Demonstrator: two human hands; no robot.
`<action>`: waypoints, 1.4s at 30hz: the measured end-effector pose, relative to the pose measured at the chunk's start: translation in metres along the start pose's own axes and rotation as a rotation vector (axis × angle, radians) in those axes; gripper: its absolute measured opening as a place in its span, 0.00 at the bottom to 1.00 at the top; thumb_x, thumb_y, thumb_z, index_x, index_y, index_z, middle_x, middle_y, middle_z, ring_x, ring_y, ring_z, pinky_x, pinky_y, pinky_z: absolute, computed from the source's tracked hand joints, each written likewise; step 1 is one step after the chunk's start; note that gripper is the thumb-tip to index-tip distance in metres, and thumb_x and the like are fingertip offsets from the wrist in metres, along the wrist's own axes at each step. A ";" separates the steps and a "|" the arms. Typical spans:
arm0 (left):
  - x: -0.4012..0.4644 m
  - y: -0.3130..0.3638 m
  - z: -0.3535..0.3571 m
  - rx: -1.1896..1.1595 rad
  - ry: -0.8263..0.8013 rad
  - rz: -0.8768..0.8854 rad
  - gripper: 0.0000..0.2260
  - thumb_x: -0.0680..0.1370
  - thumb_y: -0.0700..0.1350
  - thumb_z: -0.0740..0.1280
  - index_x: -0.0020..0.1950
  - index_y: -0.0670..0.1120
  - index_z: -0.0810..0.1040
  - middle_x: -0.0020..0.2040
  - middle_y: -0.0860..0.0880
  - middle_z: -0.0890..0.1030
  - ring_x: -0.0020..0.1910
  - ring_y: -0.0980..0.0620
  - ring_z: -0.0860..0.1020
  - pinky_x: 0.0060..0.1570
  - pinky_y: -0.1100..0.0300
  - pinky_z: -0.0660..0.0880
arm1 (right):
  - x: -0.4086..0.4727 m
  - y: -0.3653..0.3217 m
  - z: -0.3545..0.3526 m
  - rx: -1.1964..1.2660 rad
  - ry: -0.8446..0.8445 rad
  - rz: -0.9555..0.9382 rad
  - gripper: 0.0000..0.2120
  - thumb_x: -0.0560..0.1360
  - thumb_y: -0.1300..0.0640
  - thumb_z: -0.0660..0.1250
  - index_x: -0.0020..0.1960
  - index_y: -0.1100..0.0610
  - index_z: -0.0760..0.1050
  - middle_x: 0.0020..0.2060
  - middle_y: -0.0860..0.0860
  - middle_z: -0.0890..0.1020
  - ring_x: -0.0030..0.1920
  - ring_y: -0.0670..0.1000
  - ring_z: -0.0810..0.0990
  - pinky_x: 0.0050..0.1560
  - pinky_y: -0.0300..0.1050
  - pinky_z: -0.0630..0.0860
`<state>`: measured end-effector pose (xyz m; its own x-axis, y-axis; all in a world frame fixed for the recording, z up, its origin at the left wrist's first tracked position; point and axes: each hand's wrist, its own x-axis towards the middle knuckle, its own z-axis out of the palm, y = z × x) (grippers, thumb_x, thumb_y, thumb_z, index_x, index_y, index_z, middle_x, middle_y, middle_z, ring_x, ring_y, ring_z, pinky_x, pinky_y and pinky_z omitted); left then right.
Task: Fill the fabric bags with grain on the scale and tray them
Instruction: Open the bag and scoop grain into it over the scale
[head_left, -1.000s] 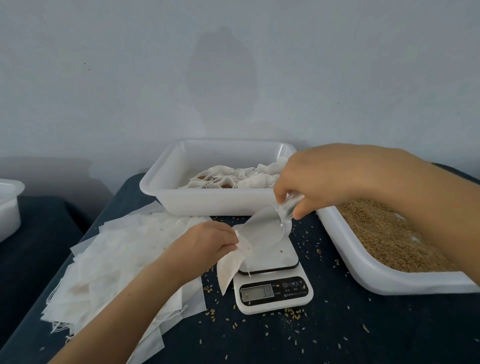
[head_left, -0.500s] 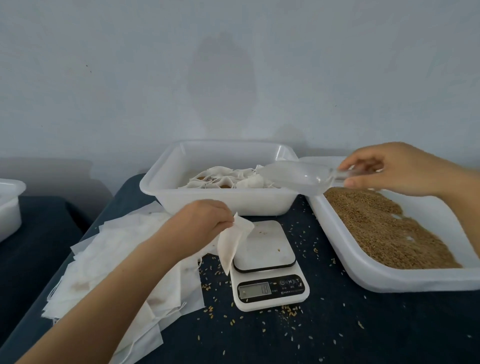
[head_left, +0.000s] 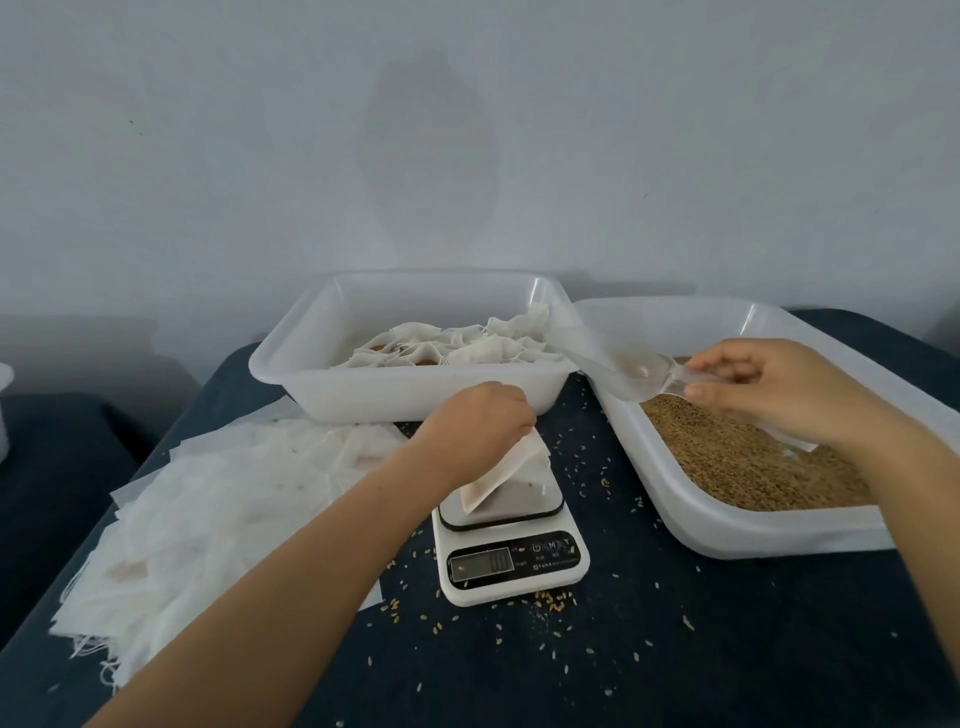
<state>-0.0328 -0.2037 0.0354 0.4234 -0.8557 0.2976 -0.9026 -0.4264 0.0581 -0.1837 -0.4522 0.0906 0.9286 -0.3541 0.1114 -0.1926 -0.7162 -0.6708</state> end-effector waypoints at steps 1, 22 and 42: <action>0.001 0.001 0.003 0.018 0.004 -0.002 0.12 0.81 0.45 0.57 0.54 0.45 0.79 0.52 0.49 0.78 0.53 0.50 0.74 0.52 0.56 0.70 | -0.002 0.000 0.007 0.017 0.028 0.019 0.13 0.69 0.42 0.70 0.51 0.44 0.79 0.40 0.43 0.85 0.37 0.43 0.83 0.39 0.39 0.75; -0.106 -0.001 0.026 -0.434 0.401 -0.505 0.10 0.77 0.44 0.66 0.58 0.50 0.78 0.43 0.62 0.74 0.43 0.66 0.73 0.40 0.77 0.67 | -0.037 -0.040 0.146 0.190 0.269 -0.077 0.13 0.75 0.50 0.65 0.57 0.37 0.71 0.40 0.32 0.77 0.39 0.41 0.79 0.40 0.47 0.80; -0.060 0.025 0.043 -0.212 0.303 -0.303 0.19 0.73 0.52 0.69 0.61 0.46 0.76 0.60 0.49 0.75 0.60 0.49 0.70 0.60 0.57 0.66 | -0.047 -0.005 0.179 0.314 0.250 0.217 0.26 0.80 0.56 0.60 0.76 0.54 0.57 0.61 0.56 0.74 0.59 0.53 0.75 0.62 0.50 0.72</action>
<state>-0.0775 -0.1753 -0.0218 0.6571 -0.5644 0.4997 -0.7510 -0.5473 0.3694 -0.1694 -0.3249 -0.0423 0.7647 -0.6378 0.0914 -0.2327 -0.4057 -0.8839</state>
